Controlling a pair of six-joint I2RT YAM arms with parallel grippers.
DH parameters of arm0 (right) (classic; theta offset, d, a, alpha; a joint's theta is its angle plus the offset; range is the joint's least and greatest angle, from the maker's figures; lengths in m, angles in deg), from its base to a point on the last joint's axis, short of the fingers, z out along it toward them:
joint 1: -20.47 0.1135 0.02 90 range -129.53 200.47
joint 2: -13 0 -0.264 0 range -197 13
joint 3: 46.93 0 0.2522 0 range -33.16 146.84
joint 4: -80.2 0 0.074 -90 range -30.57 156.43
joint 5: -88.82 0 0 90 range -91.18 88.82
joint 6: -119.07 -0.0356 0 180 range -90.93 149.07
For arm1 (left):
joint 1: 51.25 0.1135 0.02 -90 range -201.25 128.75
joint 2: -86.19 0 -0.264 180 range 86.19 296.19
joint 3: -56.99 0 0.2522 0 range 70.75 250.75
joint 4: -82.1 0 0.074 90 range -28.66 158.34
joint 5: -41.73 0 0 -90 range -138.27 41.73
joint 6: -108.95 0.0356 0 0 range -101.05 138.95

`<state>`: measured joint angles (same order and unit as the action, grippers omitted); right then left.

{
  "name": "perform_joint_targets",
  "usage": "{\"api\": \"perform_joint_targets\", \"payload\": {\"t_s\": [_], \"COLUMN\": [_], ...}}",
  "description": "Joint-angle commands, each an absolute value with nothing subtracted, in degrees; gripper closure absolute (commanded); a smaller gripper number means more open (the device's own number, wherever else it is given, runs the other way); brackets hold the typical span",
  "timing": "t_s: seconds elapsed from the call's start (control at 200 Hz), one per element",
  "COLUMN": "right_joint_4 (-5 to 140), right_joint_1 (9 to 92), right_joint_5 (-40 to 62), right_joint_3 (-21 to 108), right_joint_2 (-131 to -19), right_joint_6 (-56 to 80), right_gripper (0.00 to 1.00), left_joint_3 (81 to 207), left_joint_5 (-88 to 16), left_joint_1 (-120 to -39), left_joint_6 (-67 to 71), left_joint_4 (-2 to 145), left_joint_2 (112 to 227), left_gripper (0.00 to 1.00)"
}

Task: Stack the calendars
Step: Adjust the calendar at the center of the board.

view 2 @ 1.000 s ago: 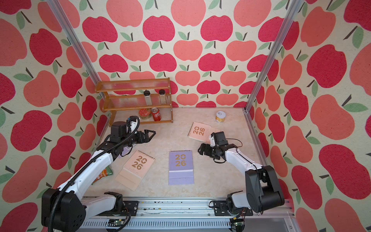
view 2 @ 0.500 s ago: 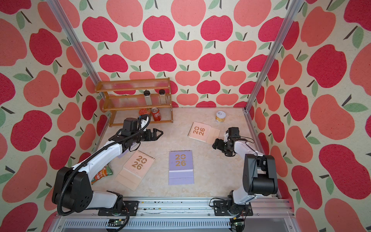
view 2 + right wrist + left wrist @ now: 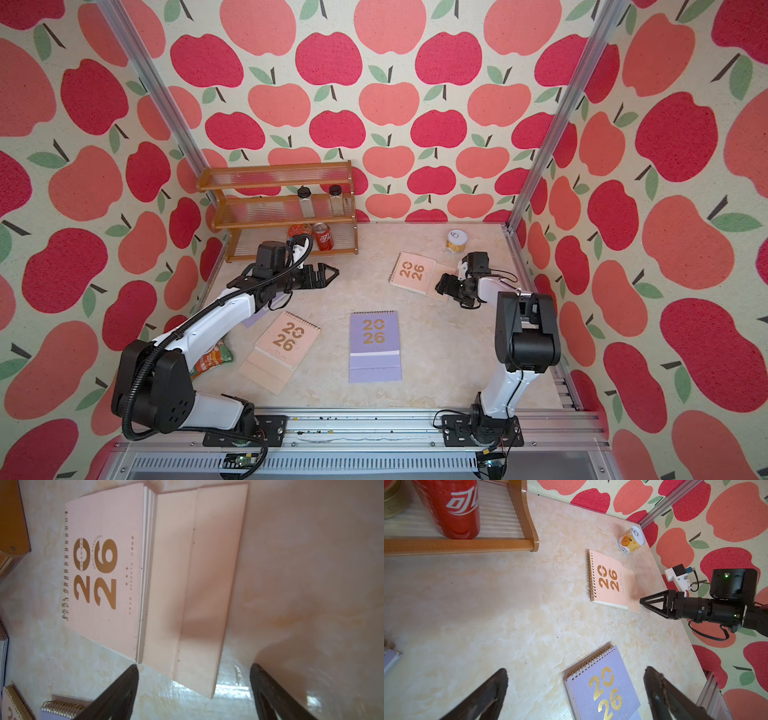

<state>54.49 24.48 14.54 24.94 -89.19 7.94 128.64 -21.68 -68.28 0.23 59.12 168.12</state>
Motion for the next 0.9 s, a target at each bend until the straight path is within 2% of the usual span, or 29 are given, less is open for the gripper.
{"api": "perform_joint_targets", "payload": {"t_s": [0.0, 0.355, 0.59, 0.895], "right_joint_4": [54.5, 54.3, 47.7, 43.0], "right_joint_1": [28.1, 38.6, 33.5, 29.3], "right_joint_5": [16.1, 15.9, 14.4, 15.6], "right_joint_3": [25.1, 27.6, 33.2, 47.8], "right_joint_2": [-92.6, -92.6, -89.3, -97.7], "right_joint_6": [7.9, 4.6, 10.1, 22.0], "right_gripper": [0.14, 0.14, 0.14, 0.14], "left_joint_3": [130.8, 133.4, 141.9, 150.0], "left_joint_5": [-20.3, -19.0, -17.8, -16.3], "left_joint_1": [-68.4, -69.0, -72.8, -77.7], "left_joint_6": [-0.6, -1.1, -1.9, -5.9], "left_joint_4": [59.2, 59.4, 58.4, 58.4], "left_joint_2": [169.4, 173.8, 184.2, 196.5], "left_gripper": [0.00, 0.00, 0.01, 0.03]}}
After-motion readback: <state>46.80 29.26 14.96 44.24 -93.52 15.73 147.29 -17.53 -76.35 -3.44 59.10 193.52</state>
